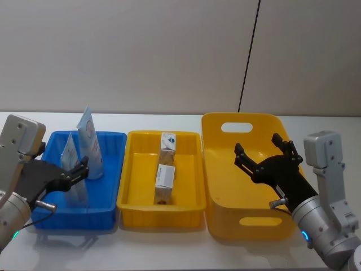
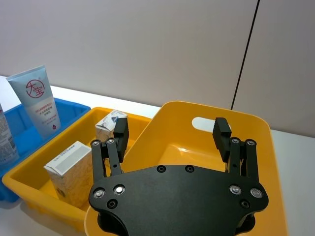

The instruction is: Bimanual collaborative sorting of washing and personal care products

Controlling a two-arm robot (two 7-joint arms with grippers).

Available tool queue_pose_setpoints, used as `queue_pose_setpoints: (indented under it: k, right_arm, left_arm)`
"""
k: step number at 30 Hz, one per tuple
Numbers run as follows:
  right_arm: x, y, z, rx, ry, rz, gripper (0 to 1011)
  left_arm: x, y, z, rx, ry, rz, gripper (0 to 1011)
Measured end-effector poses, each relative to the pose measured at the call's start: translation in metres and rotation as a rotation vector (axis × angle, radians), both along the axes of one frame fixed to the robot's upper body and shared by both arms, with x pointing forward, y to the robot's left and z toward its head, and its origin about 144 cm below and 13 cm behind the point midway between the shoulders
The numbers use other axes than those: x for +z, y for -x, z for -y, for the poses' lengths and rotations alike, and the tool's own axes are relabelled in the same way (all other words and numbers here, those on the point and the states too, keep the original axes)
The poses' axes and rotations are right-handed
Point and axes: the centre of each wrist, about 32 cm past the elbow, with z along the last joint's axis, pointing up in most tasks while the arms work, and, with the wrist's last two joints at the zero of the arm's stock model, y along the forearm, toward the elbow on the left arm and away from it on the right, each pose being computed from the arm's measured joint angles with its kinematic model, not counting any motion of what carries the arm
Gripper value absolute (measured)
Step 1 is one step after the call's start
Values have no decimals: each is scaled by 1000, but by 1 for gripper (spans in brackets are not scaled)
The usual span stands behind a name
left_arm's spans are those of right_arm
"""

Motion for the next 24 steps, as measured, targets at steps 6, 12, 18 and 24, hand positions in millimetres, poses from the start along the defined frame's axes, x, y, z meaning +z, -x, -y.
queue_pose_setpoints:
  k: [6,12,18,24]
  right_arm:
    - [0,0,0,0,0,0,1002]
    - [0,0,0,0,0,0,1002]
    - [0,0,0,0,0,0,1002]
    - [0,0,0,0,0,0,1002]
  left_arm:
    - [-1,-2,-1,-1,17,-22,1002]
    - [-3,-2,-1,21,22,-49,1001]
    - [-4,-5,0,51,13,-71,1001]
    - [-9,-13,3,64,5,-89,1001]
